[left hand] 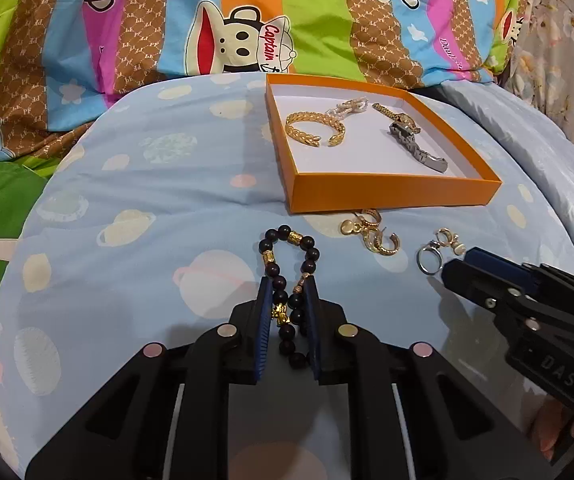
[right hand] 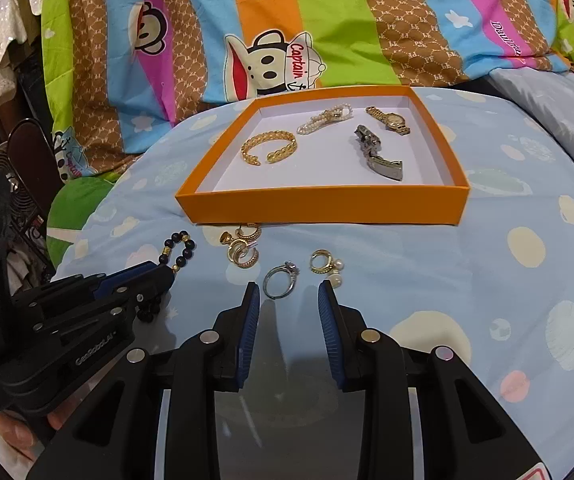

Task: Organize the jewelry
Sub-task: 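Grasp the black bead bracelet with the left tool while the right tool grasps the silver ring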

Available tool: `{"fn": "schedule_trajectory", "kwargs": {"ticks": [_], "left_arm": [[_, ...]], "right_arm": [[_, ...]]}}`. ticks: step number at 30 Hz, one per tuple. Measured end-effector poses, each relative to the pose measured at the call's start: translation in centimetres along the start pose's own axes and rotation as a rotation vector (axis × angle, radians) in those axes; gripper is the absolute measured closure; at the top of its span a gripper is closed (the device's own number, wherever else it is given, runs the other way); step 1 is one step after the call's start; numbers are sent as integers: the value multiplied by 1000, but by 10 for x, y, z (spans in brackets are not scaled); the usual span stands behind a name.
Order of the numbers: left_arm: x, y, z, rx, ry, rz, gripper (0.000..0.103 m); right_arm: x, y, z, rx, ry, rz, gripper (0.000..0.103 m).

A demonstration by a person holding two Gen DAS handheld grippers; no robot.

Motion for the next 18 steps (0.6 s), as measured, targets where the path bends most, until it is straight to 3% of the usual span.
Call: {"fn": "schedule_trajectory", "kwargs": {"ticks": [9,15,18], "left_arm": [[1,-1,0,10,-7,-2,88],[0,-1,0,12,-7,-2,88],[0,-1,0,13,-8,-2,88]], "right_arm": [[-16,4,14,40,-61,16,73],[-22,6,19,73,-138,8,82],[-21,6,17,66,-134,7,83]]}}
Point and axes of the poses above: each gripper's, at about its wrist camera, not at the fingertips, and x roughly against the way its jaws point, z to its left, y to its top, the point moved 4 cm from there along -x, roughly the way its jaws point, and after that the axes turned 11 degrees about -x, right-handed, at the moved point
